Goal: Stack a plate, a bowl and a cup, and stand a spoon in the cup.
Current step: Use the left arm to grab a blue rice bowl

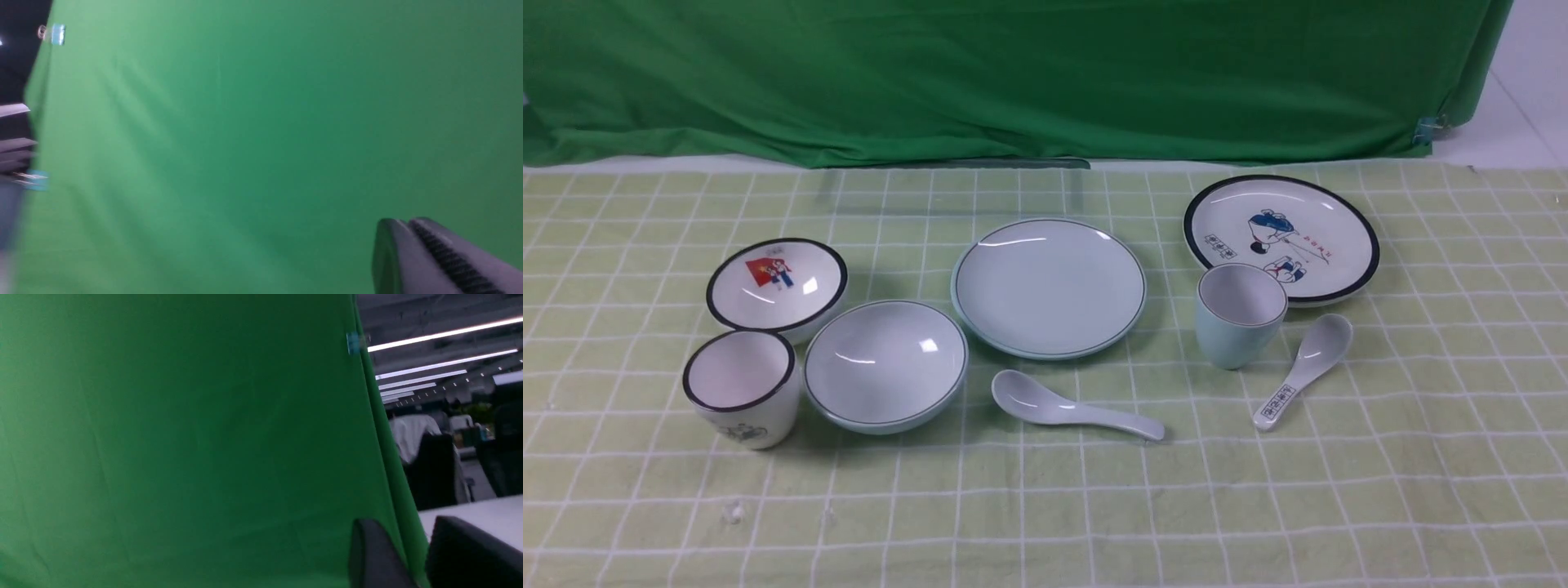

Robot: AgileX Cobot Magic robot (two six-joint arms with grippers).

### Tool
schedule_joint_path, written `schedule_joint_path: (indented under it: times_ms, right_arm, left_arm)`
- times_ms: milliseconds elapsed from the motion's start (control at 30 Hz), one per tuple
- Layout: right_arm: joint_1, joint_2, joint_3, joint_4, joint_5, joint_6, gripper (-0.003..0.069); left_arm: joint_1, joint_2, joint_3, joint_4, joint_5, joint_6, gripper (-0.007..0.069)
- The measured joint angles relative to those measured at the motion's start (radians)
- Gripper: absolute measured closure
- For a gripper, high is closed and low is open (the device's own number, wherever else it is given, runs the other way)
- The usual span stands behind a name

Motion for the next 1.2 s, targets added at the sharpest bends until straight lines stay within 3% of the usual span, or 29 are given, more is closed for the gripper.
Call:
schedule_joint_path:
  times_ms: [100,167,200,333,500,567,733,900,1000,1100,1200]
  right_arm:
    - [0.0,0.025,0.0,0.0,-0.063,0.042,0.0417]
    - [0.0,0.069,-0.021,-0.008,-0.058,0.042,0.045]
    - [0.0,0.082,-0.03,-0.01,-0.052,0.041,0.0455]
    - [0.0,0.218,-0.167,-0.116,-0.011,0.003,0.0624]
    - [0.0,0.402,-0.282,-0.14,0.094,-0.113,0.0645]
    - [0.0,0.509,-0.33,-0.144,0.214,-0.155,0.0645]
    - [0.035,0.733,-0.45,-0.145,0.614,-0.176,0.0645]
    - [0.182,0.946,-0.569,-0.137,0.857,-0.207,0.0645]
    - [0.259,1.018,-0.617,-0.133,0.908,-0.241,0.0645]
    - [0.357,1.12,-0.682,-0.131,0.957,-0.279,0.0645]
    - [0.426,1.209,-0.712,-0.129,0.992,-0.295,0.0645]
  left_arm:
    - [0.0,0.015,-0.015,-0.01,-0.063,-0.111,0.0656]
    - [0.0,0.085,-0.12,-0.011,0.022,-0.15,0.0656]
    - [0.0,0.1,-0.13,-0.011,0.045,-0.15,0.0656]
    - [0.0,0.343,-0.394,0.02,0.267,-0.086,0.0656]
    - [-0.011,0.645,-0.584,0.159,0.351,-0.065,0.0656]
    - [-0.047,0.795,-0.68,0.233,0.459,-0.071,0.0656]
    - [-0.16,1.079,-0.893,0.267,0.813,-0.036,0.0655]
    - [-0.239,1.352,-1.095,0.244,1.149,0.054,0.0641]
    - [-0.243,1.451,-1.157,0.197,1.221,0.116,0.0608]
    - [-0.246,1.562,-1.225,0.141,1.267,0.17,0.0526]
    - [-0.247,1.672,-1.293,0.113,1.304,0.189,0.0374]
